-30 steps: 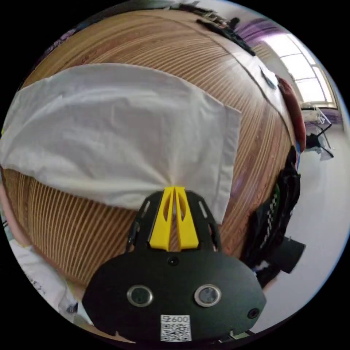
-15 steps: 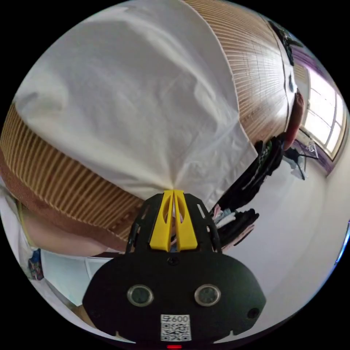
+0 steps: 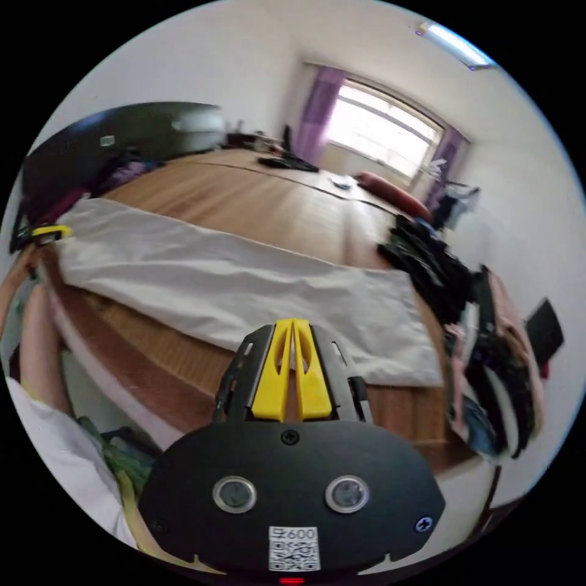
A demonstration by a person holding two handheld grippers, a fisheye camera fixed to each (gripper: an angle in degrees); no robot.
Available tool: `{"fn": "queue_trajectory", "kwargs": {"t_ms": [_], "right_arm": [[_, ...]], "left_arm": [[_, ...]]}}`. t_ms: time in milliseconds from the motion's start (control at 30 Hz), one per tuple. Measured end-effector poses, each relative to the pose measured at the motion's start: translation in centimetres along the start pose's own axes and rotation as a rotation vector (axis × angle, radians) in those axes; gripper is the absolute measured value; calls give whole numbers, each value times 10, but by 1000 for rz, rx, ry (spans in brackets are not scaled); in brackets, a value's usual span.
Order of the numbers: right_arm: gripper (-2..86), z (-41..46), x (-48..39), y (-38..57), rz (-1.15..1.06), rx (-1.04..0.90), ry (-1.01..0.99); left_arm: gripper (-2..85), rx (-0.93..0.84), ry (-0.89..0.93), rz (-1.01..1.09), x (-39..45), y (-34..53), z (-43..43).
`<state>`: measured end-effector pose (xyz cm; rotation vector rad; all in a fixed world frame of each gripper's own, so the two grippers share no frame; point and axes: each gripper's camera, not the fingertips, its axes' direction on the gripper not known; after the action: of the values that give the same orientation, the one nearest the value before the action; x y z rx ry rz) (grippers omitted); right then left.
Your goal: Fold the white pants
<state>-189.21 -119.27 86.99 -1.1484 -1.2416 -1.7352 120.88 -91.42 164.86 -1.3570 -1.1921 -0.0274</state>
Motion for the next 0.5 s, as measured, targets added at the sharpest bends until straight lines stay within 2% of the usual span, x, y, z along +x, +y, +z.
{"fn": "queue_trajectory", "kwargs": {"t_ms": [133,200,300,367,400,467,500], "right_arm": [[-3,-21,-89,-14,-155,-14,-159],[5,-35,-102,-16,-173,-6,-139],[34,-63,-78,-12,-120,4,-61],[61,-87,-25,-8,-28,14,-25],[70,-92,-10,-8,-4,10,-11],[115,-104,53,-16,72,-62,63],[122,-106,71,-20,92,-96,87]], "left_arm": [[33,18,35,14,21,-24,-13],[59,0,6,-53,-2,-28,-22],[113,1,-72,-209,-84,-23,-46],[134,48,-110,-409,-184,-15,-77],[137,59,-114,-447,-208,-15,-85],[149,85,-105,-561,-303,-24,-108],[152,81,-96,-583,-324,-30,-111]]}}
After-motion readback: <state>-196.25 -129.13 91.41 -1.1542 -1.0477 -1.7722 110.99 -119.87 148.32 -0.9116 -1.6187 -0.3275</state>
